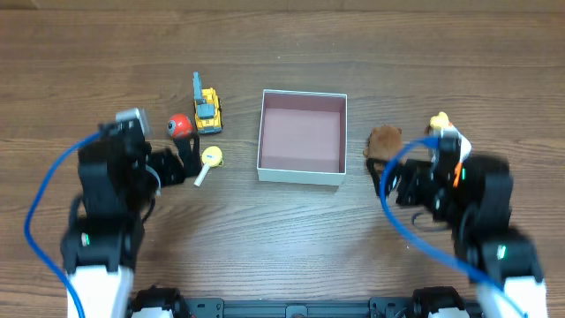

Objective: Pack container
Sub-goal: 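Grasp the brown plush hamster with the right gripper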

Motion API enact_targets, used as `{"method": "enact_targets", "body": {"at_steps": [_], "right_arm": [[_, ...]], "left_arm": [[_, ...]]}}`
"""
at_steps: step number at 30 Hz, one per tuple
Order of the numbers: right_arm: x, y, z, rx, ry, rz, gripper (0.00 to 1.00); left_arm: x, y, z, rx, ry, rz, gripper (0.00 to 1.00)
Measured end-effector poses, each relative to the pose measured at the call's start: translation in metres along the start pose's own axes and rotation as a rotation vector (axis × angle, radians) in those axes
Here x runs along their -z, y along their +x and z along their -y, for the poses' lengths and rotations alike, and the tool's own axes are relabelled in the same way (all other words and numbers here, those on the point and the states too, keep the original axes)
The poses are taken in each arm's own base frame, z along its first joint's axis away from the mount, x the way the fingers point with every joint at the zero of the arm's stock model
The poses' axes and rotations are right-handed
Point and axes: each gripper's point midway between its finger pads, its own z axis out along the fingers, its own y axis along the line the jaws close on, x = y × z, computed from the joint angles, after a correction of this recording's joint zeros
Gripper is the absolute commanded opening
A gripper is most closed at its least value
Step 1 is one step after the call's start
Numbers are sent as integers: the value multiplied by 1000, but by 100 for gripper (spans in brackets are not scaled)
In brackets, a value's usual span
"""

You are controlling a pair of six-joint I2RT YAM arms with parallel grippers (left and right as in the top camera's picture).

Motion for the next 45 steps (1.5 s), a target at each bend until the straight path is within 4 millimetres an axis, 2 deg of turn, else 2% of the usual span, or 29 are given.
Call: {"method": "enact_targets", "body": {"at_steps": [4, 6, 8, 12, 13, 14, 19, 24, 30, 32, 35, 37, 40, 44, 45], "right_arm": [[-6, -28, 9, -24, 124, -131, 100], [-20, -47, 16, -25, 179, -163, 100], [-35, -51, 26, -29, 212, -196, 100], [-65, -33, 51, -59, 279, -318, 100], [-67, -32, 53, -61, 285, -325, 100], [-79, -23, 65, -72, 320, -372, 100], [-102, -7, 99, -105, 445, -447, 100], [-127, 13, 122, -131, 502, -523, 97], [-151, 37, 141, -155, 534, -603, 80], [-155, 40, 142, -161, 526, -608, 68], [-159, 42, 142, -166, 514, -602, 42], [-160, 44, 142, -169, 511, -601, 34], [-160, 44, 142, -167, 511, -603, 16], [-157, 46, 142, -166, 514, -614, 4], [-154, 48, 141, -169, 518, -625, 4]], "left_arm": [[-17, -16, 1, -24, -22, -71, 100], [-29, -19, 0, -38, -31, -108, 100], [-40, -13, -5, -41, -43, -152, 100], [-57, 6, -15, -30, -68, -245, 100], [-59, 9, -16, -26, -72, -261, 100], [-63, 14, -19, -21, -79, -283, 100], [-70, 26, -24, -9, -93, -337, 100], [-76, 36, -28, 1, -106, -382, 100], [-81, 42, -32, 7, -114, -410, 100], [-81, 42, -32, 7, -114, -411, 100], [-81, 42, -32, 7, -114, -411, 100], [-81, 42, -32, 8, -114, -411, 100], [-81, 42, -32, 8, -114, -411, 100], [-81, 42, -32, 7, -114, -411, 100], [-81, 42, -32, 7, -114, -411, 100]]}}
